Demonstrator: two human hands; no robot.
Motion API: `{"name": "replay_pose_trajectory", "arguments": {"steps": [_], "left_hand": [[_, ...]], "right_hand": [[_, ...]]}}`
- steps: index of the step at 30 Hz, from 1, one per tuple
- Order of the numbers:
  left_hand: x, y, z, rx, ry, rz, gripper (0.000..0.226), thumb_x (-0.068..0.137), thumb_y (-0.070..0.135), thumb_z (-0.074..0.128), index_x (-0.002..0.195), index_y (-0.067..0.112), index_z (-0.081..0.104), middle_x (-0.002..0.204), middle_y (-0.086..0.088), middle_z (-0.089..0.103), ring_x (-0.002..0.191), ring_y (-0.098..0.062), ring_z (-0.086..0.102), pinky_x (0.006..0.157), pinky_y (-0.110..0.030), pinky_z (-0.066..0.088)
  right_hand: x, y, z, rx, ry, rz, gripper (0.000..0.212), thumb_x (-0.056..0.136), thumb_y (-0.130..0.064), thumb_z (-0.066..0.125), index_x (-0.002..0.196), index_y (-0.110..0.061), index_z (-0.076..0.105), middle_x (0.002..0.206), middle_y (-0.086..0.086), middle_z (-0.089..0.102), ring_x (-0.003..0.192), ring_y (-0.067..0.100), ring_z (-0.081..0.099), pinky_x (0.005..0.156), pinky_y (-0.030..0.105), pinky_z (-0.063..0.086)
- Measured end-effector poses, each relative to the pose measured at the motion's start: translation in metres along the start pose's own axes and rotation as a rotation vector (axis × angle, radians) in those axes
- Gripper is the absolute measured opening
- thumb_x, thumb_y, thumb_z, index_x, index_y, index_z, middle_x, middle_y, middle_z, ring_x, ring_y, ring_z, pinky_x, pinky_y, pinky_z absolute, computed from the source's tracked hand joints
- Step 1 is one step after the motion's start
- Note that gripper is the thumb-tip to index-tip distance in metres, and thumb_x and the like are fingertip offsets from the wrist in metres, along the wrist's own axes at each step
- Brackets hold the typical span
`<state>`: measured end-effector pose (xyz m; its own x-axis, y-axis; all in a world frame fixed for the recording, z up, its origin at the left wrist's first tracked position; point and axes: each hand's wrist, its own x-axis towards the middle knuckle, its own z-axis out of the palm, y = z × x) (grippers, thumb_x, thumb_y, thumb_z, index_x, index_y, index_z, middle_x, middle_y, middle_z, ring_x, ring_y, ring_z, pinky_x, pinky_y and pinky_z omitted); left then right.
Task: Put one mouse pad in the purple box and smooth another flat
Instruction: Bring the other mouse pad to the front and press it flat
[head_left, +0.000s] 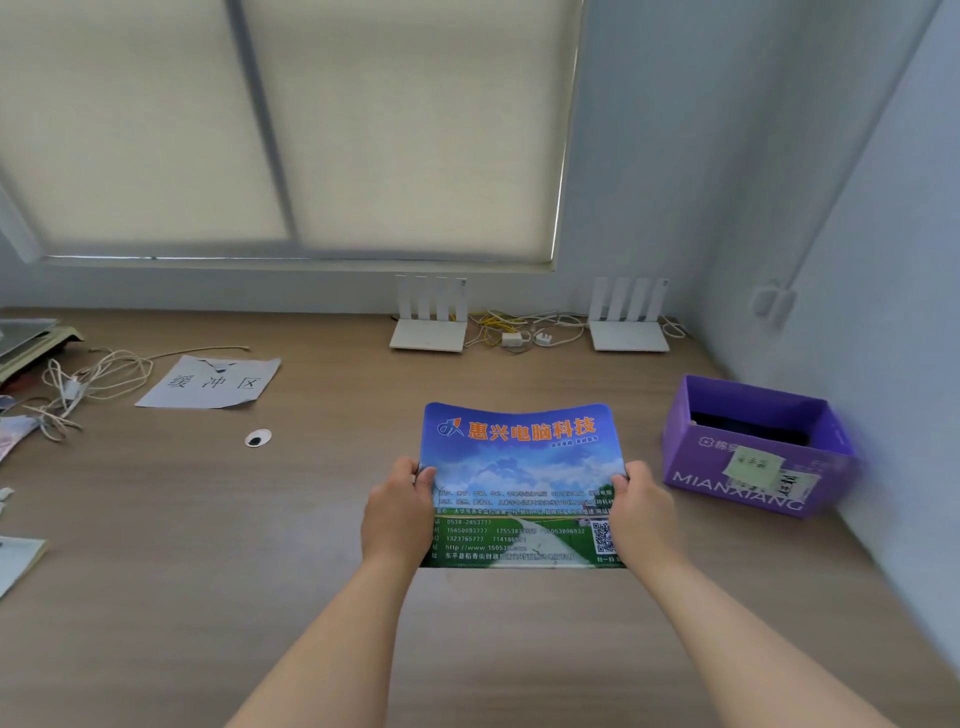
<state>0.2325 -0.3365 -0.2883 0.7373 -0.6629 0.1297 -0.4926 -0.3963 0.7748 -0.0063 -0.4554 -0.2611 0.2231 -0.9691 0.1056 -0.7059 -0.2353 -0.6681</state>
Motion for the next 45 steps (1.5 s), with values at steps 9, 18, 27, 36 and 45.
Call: {"name": "replay_pose_trajectory", "arguments": {"steps": [9,18,27,36,45], "left_hand": [[-0.004,0.006,0.025,0.007,-0.046,0.027,0.017,0.097,0.035,0.044,0.089,0.023,0.054,0.085,-0.006,0.07,0.078,-0.033,0.059,0.064,-0.04,0.047],[-0.039,-0.014,0.055,0.002,-0.1,-0.069,0.015,0.097,0.035,0.044,0.088,0.024,0.051,0.081,0.0,0.066,0.076,-0.029,0.059,0.066,-0.041,0.05],[-0.087,-0.013,0.114,0.084,-0.123,-0.175,0.021,0.096,0.04,0.044,0.084,0.025,0.05,0.074,-0.001,0.065,0.07,-0.026,0.059,0.061,-0.039,0.046],[-0.13,-0.051,0.148,0.089,-0.208,-0.372,0.017,0.096,0.035,0.05,0.082,0.025,0.052,0.076,0.005,0.065,0.071,-0.017,0.06,0.061,-0.035,0.045],[-0.131,-0.105,0.165,0.12,-0.224,-0.492,0.011,0.095,0.028,0.051,0.09,0.022,0.058,0.081,-0.001,0.068,0.074,-0.022,0.062,0.063,-0.037,0.049]], "right_hand": [[-0.007,0.019,-0.013,-0.026,0.02,0.031,0.019,0.1,-0.021,0.03,0.088,-0.013,0.043,0.075,0.003,0.051,0.065,0.021,0.047,0.049,0.032,0.027],[-0.021,0.063,0.002,-0.065,-0.053,0.088,0.02,0.1,-0.021,0.03,0.086,-0.014,0.042,0.078,0.003,0.054,0.065,0.026,0.048,0.048,0.031,0.026],[-0.018,0.142,0.002,-0.05,-0.197,0.182,0.018,0.099,-0.025,0.032,0.088,-0.018,0.044,0.077,0.003,0.058,0.07,0.029,0.053,0.057,0.038,0.035],[-0.04,0.199,0.04,0.01,-0.349,0.271,0.017,0.097,-0.016,0.04,0.085,-0.022,0.05,0.083,-0.001,0.062,0.071,0.021,0.058,0.056,0.034,0.039],[-0.043,0.215,0.089,-0.016,-0.354,0.334,0.023,0.093,-0.016,0.052,0.07,-0.013,0.056,0.07,0.0,0.062,0.065,0.021,0.057,0.057,0.038,0.047]]}}
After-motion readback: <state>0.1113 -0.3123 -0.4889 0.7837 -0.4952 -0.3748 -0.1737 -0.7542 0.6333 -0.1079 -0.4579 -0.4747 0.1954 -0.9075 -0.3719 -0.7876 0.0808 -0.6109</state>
